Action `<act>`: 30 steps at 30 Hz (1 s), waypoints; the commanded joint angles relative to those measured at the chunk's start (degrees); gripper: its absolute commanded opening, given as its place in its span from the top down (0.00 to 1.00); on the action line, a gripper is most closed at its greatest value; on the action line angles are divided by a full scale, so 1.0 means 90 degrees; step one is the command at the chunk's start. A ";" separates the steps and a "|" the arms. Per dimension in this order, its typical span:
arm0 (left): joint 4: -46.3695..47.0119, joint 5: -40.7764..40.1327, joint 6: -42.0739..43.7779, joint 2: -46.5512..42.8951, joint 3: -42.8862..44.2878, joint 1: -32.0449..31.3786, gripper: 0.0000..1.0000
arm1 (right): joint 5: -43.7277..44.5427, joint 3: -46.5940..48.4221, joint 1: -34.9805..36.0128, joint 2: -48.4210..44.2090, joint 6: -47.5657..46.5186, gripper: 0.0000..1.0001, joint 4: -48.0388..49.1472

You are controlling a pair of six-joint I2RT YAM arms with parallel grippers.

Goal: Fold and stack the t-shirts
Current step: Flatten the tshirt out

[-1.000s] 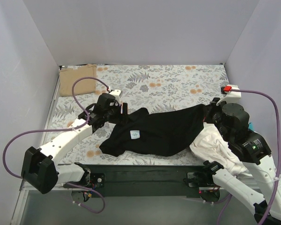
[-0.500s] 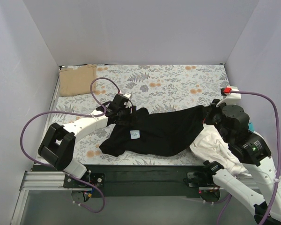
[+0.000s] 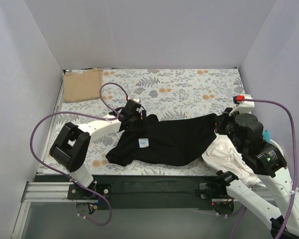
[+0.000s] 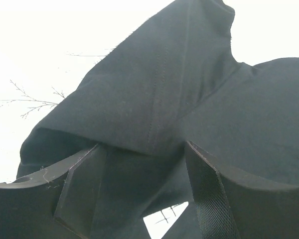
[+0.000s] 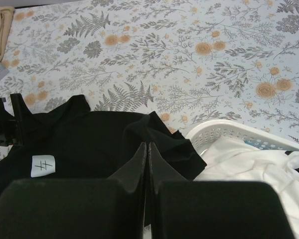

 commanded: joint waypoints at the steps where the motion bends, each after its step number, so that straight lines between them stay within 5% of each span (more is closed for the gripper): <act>1: 0.0159 -0.0247 -0.0263 -0.0009 0.0274 -0.0042 0.38 | 0.0011 0.0017 -0.0021 -0.0068 -0.0009 0.99 0.0180; 8: 0.0315 -0.0413 -0.0566 0.0118 0.0372 -0.0080 0.55 | -0.0008 -0.0081 -0.0012 -0.0107 -0.0038 0.99 0.0190; 20: 0.0452 -0.0296 -0.0742 0.0225 0.0343 -0.0120 0.63 | 0.0001 -0.0169 -0.0012 -0.0126 -0.0068 0.99 0.0190; 30: 0.0471 -0.0296 -0.0820 0.0450 0.0411 -0.0159 0.81 | -0.0009 -0.0188 -0.0012 -0.0107 -0.0087 0.99 0.0180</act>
